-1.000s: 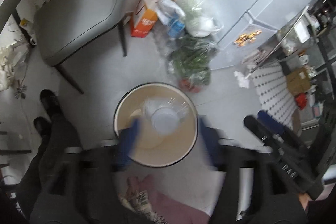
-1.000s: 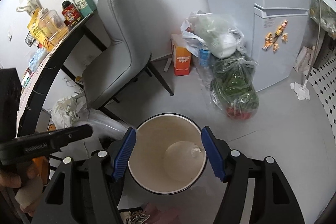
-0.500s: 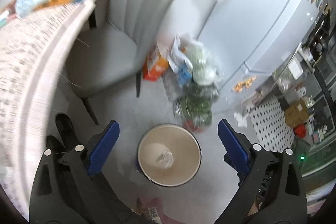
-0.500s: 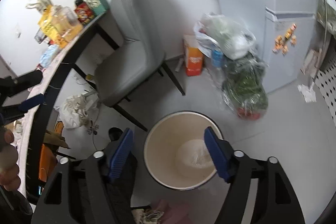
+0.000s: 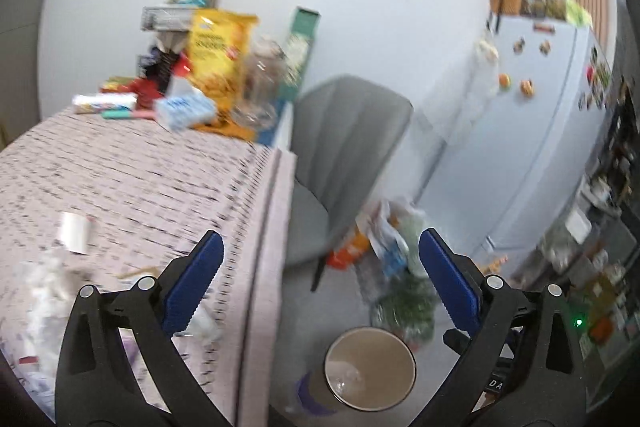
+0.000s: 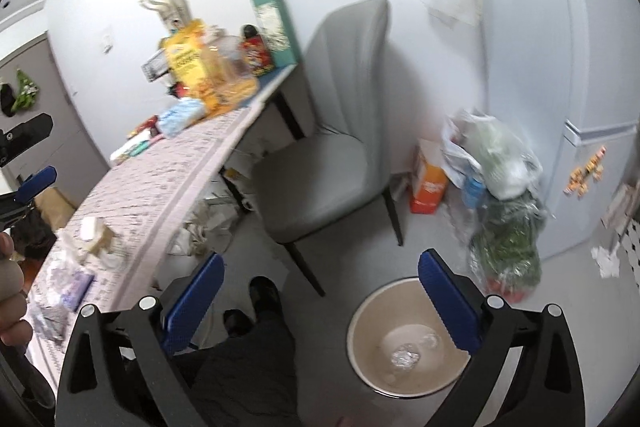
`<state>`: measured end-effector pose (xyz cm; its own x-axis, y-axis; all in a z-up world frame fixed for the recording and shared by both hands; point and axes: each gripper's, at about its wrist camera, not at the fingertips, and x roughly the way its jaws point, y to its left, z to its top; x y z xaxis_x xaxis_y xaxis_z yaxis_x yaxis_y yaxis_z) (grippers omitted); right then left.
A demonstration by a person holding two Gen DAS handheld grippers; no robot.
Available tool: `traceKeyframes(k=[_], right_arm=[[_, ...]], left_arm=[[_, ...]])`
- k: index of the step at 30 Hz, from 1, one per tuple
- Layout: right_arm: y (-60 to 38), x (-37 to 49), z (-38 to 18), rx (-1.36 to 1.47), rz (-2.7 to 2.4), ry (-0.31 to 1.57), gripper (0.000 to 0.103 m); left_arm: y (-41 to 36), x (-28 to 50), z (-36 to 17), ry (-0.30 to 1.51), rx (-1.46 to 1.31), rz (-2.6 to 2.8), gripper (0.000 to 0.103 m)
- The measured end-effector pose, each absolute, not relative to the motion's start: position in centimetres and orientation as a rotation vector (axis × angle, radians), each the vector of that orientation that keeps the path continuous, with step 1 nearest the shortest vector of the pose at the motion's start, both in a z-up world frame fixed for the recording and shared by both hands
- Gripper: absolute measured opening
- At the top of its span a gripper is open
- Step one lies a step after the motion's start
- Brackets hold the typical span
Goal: Collect trash
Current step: 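Return both tools to the table above the remaining trash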
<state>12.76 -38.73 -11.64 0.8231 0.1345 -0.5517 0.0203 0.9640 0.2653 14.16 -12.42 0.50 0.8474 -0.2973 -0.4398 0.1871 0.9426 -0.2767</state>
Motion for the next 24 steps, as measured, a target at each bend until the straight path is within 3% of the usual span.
traceKeyframes(k=[9, 24], right_arm=[[-31.8, 12.1, -8.6, 0.204, 0.127, 0.577, 0.095], [-22.2, 10.4, -7.2, 0.112, 0.301, 0.538, 0.095]], left_arm=[[-5.0, 9.0, 0.1, 0.464, -0.354, -0.113, 0.097], [2.2, 2.3, -1.3, 0.432, -0.307, -0.108, 0.097]])
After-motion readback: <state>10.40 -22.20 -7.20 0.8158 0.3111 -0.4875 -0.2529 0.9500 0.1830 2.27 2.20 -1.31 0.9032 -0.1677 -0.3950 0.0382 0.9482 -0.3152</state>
